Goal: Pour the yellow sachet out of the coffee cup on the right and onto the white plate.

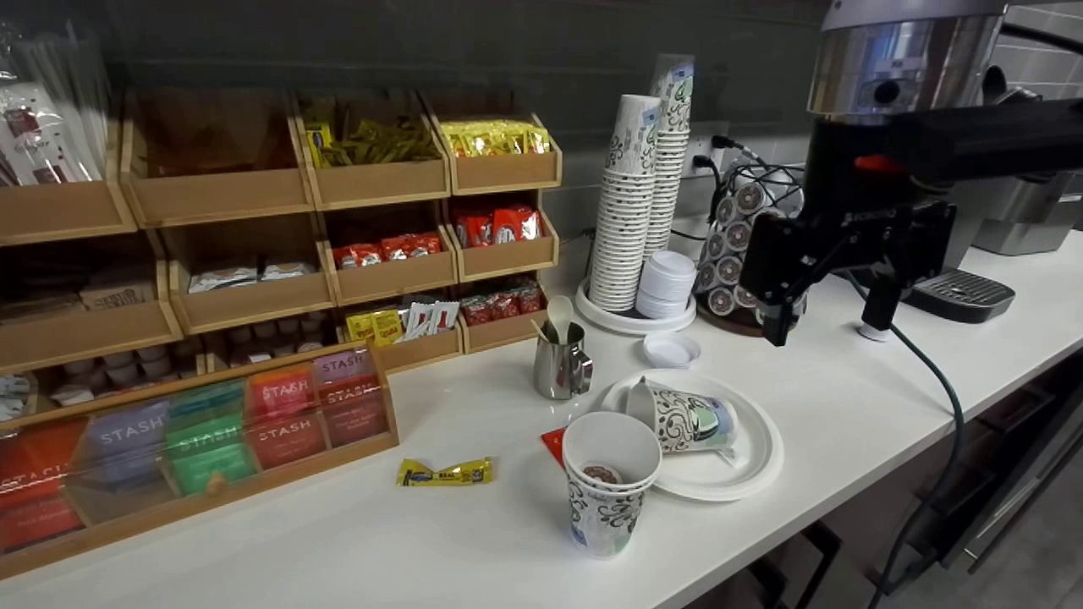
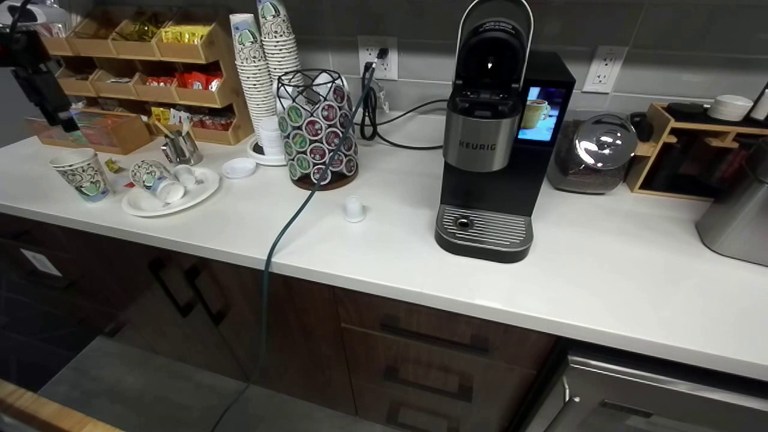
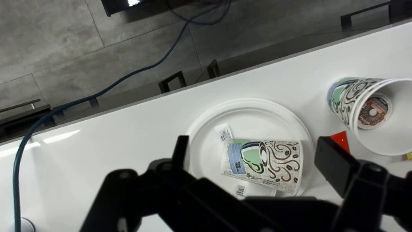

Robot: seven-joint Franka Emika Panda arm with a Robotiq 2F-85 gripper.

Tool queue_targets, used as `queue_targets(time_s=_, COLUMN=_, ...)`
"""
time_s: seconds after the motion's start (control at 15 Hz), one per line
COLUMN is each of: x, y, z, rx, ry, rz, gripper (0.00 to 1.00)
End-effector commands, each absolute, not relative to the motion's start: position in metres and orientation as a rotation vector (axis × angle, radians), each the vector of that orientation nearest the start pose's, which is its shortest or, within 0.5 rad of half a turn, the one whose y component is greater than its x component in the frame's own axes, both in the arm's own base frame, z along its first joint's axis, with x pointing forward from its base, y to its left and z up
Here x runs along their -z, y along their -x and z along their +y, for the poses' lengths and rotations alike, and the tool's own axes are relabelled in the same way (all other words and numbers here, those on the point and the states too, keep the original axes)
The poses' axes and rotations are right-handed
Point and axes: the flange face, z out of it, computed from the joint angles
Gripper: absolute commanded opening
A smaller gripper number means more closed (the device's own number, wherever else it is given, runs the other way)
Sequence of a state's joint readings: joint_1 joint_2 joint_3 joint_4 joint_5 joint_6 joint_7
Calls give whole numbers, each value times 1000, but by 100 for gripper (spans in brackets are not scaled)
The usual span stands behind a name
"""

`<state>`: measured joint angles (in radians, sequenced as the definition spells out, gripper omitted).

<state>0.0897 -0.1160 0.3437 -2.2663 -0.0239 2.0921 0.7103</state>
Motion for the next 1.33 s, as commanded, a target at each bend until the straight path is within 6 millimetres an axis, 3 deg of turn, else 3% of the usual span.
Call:
queue_targets(time_s=0.0, x=-400, y=-450, z=208, rx=-40, ry=3196, rz=432, gripper=100)
queue_targets(time_s=0.47, x=-401, y=-450, z=209, rx=-36, ry=3195, rz=428, gripper=100)
queue_targets(time_s=1.13, x=-315, y=-507, z=249, rx=18, ry=3260, rz=320, gripper=100)
queue_targets(time_s=1.2, x=-330, y=-493, z=235, rx=10, ry=3222, rz=310, gripper=100)
queue_targets(time_s=1.27, x=-323, y=-498, z=240, rx=8, ry=3234, rz=310, gripper=100)
